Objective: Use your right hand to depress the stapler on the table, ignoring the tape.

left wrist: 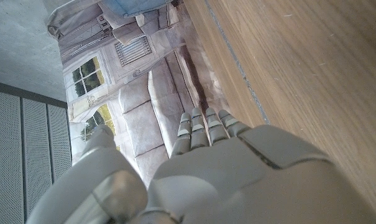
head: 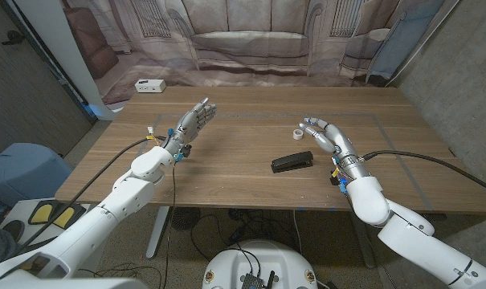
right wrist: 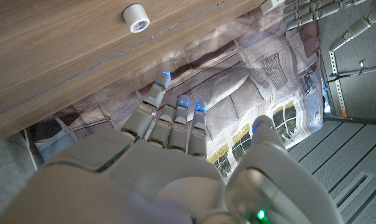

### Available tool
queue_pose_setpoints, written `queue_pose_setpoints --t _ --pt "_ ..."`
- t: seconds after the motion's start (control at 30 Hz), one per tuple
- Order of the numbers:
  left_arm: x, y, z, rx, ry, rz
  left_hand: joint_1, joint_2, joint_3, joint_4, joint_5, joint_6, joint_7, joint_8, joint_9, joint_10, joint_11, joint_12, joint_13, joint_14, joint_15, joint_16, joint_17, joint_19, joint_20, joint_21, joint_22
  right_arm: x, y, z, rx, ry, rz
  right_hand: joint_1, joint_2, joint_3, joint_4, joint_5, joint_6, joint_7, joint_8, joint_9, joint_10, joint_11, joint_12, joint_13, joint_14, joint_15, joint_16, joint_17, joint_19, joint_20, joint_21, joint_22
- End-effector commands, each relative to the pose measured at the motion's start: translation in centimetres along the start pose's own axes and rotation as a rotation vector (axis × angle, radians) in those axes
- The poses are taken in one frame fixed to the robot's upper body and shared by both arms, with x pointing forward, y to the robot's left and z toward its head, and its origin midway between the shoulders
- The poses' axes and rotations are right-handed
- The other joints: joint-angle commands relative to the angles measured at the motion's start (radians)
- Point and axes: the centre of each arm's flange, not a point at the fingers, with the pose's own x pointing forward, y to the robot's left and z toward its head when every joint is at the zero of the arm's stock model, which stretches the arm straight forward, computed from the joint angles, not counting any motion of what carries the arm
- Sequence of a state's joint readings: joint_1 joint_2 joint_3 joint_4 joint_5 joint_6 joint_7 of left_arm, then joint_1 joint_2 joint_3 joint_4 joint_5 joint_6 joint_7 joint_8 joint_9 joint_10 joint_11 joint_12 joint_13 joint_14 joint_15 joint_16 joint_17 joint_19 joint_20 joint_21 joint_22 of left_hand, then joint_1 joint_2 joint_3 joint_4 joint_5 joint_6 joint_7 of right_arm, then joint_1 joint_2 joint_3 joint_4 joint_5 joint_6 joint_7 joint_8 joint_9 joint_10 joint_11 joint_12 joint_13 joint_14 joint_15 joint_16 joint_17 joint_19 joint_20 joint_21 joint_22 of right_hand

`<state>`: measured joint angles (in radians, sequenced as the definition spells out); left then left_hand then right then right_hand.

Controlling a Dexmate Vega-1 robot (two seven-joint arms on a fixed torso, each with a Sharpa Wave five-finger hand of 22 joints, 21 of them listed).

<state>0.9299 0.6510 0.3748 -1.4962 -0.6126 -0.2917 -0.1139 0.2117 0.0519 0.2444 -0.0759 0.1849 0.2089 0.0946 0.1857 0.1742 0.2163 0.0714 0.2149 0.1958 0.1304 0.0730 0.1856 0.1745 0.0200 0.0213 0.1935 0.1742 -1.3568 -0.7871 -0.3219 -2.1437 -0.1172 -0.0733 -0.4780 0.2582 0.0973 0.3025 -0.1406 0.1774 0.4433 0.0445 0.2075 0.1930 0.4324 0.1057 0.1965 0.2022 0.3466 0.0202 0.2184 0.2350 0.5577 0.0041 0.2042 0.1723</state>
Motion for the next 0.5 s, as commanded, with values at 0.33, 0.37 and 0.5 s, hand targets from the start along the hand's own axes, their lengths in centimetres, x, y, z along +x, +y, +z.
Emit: queue_pose_setpoints --t 0.33,0.37,0.5 --pt "0.4 0.1 0.0 0.002 0.0 -0.009 -0.01 0.004 0.0 -0.007 -0.001 0.008 0.001 0.003 0.004 0.005 0.002 -0.003 0.0 0.007 -0.002 0.002 0.005 0.002 0.0 0.005 0.006 1.8 -1.5 -2.4 0.241 -0.008 -0.052 0.008 -0.01 -0.007 -0.001 -0.003 -0.009 0.003 -0.004 0.002 0.006 0.014 0.009 0.002 -0.004 0.009 0.003 0.001 -0.012 0.011 -0.008 0.003" --pt "0.4 0.1 0.0 0.001 0.001 -0.009 -0.01 0.004 0.0 -0.007 -0.001 0.008 0.001 0.003 0.004 0.005 0.003 -0.003 0.0 0.007 -0.002 0.002 0.005 0.002 0.0 0.005 0.006 1.9 -1.5 -2.4 0.252 -0.01 -0.051 0.008 -0.011 -0.007 0.0 -0.003 -0.009 0.003 -0.004 0.002 0.006 0.014 0.008 0.002 -0.004 0.009 0.003 0.001 -0.013 0.011 -0.009 0.003" --pt "0.4 0.1 -0.2 -0.003 0.001 -0.007 -0.01 0.004 0.0 -0.008 -0.001 0.008 0.001 0.003 0.004 0.005 0.004 -0.003 0.0 0.006 -0.002 0.002 0.005 0.002 0.001 0.005 0.006 2.1 -1.6 -2.7 0.312 -0.014 -0.032 0.009 -0.012 -0.009 -0.001 -0.003 -0.011 0.007 -0.005 0.002 0.0 0.018 0.006 0.002 -0.019 0.018 -0.003 0.001 -0.021 0.014 -0.011 0.003"
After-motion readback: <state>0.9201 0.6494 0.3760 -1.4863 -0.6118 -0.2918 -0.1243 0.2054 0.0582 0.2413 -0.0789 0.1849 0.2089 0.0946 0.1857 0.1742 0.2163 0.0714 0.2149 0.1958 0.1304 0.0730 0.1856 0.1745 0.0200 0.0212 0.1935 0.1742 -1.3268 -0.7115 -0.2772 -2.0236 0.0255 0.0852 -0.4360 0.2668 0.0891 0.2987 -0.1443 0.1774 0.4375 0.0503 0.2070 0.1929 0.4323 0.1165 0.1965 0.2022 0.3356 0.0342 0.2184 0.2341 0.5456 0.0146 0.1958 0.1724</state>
